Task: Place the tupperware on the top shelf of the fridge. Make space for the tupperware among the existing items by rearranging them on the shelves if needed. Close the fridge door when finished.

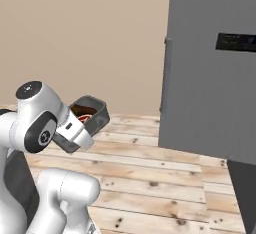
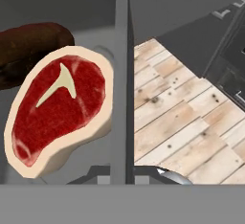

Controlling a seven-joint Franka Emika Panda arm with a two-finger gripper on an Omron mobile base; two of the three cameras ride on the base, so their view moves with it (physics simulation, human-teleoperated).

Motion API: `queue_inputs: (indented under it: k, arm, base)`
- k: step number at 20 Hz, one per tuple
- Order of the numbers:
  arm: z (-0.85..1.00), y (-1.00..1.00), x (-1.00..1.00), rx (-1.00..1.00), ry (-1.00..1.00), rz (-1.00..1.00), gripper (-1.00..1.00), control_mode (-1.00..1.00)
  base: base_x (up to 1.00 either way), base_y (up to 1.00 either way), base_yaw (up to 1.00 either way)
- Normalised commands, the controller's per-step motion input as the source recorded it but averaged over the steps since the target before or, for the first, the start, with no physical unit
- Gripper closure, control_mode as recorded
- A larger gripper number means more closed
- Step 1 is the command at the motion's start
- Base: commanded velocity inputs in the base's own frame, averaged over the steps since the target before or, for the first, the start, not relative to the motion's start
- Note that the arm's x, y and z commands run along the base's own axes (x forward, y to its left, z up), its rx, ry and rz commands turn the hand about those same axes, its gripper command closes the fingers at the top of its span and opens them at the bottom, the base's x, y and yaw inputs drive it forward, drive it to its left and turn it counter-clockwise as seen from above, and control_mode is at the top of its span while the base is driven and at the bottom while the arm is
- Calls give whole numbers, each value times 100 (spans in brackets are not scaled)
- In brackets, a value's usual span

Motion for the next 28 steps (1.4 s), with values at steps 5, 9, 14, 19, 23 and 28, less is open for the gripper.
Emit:
queue_inputs:
  k: [5,9,14,19,23,28]
  arm:
    - [0,0,0,0,0,0,100,100]
    - [0,0,0,0,0,0,100,100]
    - [0,0,0,0,0,0,100,100]
    - [0,0,0,0,0,0,100,100]
    - [0,0,0,0,0,0,100,100]
    - [0,0,0,0,0,0,100,100]
  base:
    - [100,27,0]
    - [100,26,0]
    - [100,38,-3]
    - [100,48,-14]
    - [97,68,-51]
    - [64,73,-77]
